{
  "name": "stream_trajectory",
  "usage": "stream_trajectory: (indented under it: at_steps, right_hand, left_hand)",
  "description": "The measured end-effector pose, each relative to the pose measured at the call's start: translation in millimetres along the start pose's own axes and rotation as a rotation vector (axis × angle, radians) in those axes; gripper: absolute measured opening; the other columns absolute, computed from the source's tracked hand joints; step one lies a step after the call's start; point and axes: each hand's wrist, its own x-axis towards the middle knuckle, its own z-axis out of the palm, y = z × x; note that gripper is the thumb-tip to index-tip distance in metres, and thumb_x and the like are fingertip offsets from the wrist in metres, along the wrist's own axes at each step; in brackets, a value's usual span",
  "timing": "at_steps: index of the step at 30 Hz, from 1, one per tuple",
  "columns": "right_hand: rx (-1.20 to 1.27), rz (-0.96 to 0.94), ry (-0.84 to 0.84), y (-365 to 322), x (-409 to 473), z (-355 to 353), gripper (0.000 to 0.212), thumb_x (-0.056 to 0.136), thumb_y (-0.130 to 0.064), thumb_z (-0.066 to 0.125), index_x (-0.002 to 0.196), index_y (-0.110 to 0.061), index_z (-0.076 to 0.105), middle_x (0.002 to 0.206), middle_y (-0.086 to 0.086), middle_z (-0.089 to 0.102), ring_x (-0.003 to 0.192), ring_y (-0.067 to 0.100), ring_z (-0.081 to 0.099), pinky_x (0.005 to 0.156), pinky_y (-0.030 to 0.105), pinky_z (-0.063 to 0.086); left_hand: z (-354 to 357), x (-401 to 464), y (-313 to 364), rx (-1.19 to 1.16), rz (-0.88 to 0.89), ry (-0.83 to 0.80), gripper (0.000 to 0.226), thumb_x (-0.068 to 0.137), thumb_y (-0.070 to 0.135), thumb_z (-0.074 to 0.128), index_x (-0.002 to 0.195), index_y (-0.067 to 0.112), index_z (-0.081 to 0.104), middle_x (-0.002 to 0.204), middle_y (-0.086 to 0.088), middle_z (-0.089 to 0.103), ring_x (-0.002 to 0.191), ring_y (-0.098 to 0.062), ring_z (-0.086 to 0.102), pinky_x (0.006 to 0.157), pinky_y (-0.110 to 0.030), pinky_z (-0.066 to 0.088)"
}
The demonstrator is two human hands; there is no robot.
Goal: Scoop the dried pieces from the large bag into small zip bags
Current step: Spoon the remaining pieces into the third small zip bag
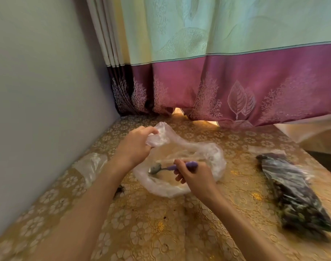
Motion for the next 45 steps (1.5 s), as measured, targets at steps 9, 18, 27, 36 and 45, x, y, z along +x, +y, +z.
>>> stream_trajectory:
  at_steps: [9, 18, 27, 36, 45]
  right_hand:
    - [-0.063, -0.061, 0.116, 0.0, 4.2, -5.6, 0.023, 0.092, -0.026, 0.057, 0.077, -0.021, 0.074, 0.062, -0.005, 0.068, 0.050, 0.001, 0.059, 0.053, 0.016, 0.047]
    - [-0.409, -0.330, 0.040, -5.4, 4.3, -18.6, 0.015, 0.089, -0.019, 0.065, 0.100, -0.018, 0.074, 0.089, -0.006, 0.069, 0.070, 0.008, 0.063, 0.065, 0.018, 0.050]
    - [-0.489, -0.398, -0.062, -3.7, 0.5, -21.1, 0.023, 0.089, -0.013, 0.063, 0.111, -0.013, 0.069, 0.099, -0.003, 0.068, 0.082, 0.007, 0.062, 0.076, 0.017, 0.050]
    - [0.198, -0.115, 0.506, -29.1, 31.6, -72.2, 0.040, 0.097, -0.030, 0.047, 0.067, -0.008, 0.060, 0.057, 0.001, 0.066, 0.054, 0.012, 0.062, 0.057, 0.025, 0.052]
    - [-0.204, 0.268, 0.453, -34.4, 98.7, -107.8, 0.045, 0.099, -0.043, 0.036, 0.078, -0.006, 0.053, 0.078, 0.012, 0.059, 0.060, 0.021, 0.053, 0.057, 0.034, 0.046]
  left_hand:
    - [-2.0, 0.9, -1.3, -0.108, -0.032, 0.009, 0.037, 0.077, 0.016, 0.073, 0.112, 0.021, 0.063, 0.108, -0.004, 0.062, 0.094, -0.019, 0.055, 0.080, -0.030, 0.044]
    - [-8.4, -1.9, -8.0, -0.188, -0.081, -0.070, 0.038, 0.081, 0.008, 0.059, 0.117, 0.023, 0.058, 0.101, 0.000, 0.058, 0.080, -0.007, 0.054, 0.068, -0.019, 0.041]
    - [-6.2, -5.0, -12.3, -0.057, 0.014, 0.132, 0.012, 0.080, 0.014, 0.069, 0.091, 0.012, 0.067, 0.087, 0.000, 0.066, 0.077, -0.012, 0.057, 0.061, -0.018, 0.040]
    - [-5.7, -19.2, -28.5, 0.118, -0.107, -0.105, 0.073, 0.079, 0.028, 0.067, 0.139, 0.027, 0.024, 0.140, -0.005, 0.027, 0.125, -0.023, 0.037, 0.100, -0.042, 0.039]
    - [20.7, -25.1, 2.6, 0.377, 0.126, -0.234, 0.054, 0.082, 0.033, 0.046, 0.135, 0.033, 0.035, 0.149, 0.005, 0.021, 0.142, -0.017, 0.004, 0.108, -0.055, -0.014]
